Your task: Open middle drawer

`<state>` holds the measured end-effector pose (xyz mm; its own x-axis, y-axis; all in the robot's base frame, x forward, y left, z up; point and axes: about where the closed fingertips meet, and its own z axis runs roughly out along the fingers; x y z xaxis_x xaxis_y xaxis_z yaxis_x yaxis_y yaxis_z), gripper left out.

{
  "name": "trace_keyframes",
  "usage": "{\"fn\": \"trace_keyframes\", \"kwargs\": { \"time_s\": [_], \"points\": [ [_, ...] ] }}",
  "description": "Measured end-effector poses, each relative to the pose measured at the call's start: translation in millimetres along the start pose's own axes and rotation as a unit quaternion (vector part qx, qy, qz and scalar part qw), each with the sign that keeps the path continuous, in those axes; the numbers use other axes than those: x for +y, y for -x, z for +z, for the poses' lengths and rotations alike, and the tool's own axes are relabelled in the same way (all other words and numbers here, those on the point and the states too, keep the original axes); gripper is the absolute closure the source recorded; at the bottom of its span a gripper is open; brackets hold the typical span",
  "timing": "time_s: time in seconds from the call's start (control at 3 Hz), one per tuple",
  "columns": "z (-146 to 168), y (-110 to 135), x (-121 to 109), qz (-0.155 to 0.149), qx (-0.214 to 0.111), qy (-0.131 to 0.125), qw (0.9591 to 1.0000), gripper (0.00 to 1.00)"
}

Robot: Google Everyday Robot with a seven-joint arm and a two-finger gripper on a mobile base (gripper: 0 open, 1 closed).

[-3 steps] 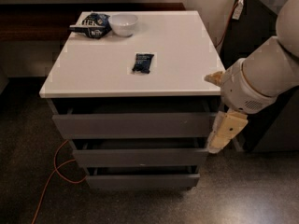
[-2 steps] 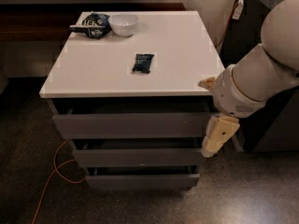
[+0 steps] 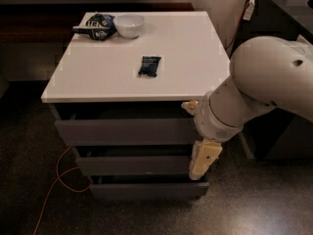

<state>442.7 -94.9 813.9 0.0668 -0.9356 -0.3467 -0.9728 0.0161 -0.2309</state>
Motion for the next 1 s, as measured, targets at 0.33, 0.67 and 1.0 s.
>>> {"fn": "trace_keyframes", "kwargs": {
  "time_s": [0.33,0.67,1.0],
  "points": [
    [28.7,16.5,11.8,-0.026,-0.029,0.012,0.9992,0.00],
    [61.7,26.5,19.4,-0.038,-0.047,0.024,0.9979,0.00],
    [101.6,31.2,24.0,-0.048,-0.049,0.032,0.9971,0.00]
  ]
}}
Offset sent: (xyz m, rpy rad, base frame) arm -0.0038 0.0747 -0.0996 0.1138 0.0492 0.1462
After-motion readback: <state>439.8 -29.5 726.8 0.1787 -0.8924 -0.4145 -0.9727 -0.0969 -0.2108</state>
